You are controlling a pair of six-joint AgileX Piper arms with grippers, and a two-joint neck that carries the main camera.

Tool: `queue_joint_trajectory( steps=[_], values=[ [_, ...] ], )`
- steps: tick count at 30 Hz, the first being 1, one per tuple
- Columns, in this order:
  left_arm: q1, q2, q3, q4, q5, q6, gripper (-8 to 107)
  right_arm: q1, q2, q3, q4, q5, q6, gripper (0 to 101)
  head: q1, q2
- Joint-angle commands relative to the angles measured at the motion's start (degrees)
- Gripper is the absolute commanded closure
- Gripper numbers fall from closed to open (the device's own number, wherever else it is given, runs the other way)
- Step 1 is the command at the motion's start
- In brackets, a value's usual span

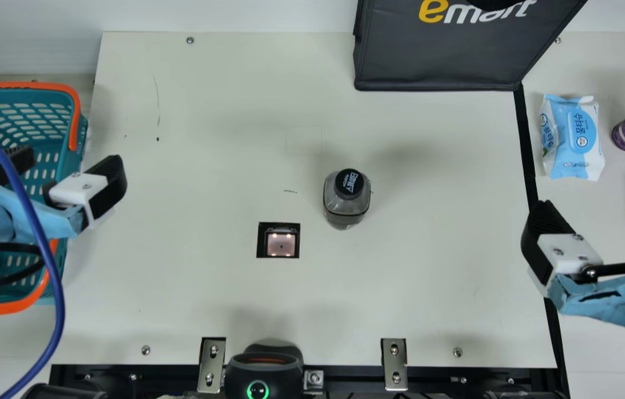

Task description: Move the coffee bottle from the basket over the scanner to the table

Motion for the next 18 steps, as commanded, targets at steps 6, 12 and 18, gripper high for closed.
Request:
queue_joint_trajectory(
  steps=[6,12,18],
  values=[
    [0.0,0.0,0.0,0.0,0.0,0.0,9,0.3,0.7,0.2,-0.5,0.0,-0.5,6,-1.7,0.1],
    [0.0,0.0,0.0,0.0,0.0,0.0,9,2.8,4.4,1.0,-2.4,-1.2,-1.8,6,-1.7,0.1],
    [0.0,0.0,0.0,0.0,0.0,0.0,9,7.6,11.1,1.3,-5.3,-3.0,-2.2,6,-1.7,0.1]
  ],
)
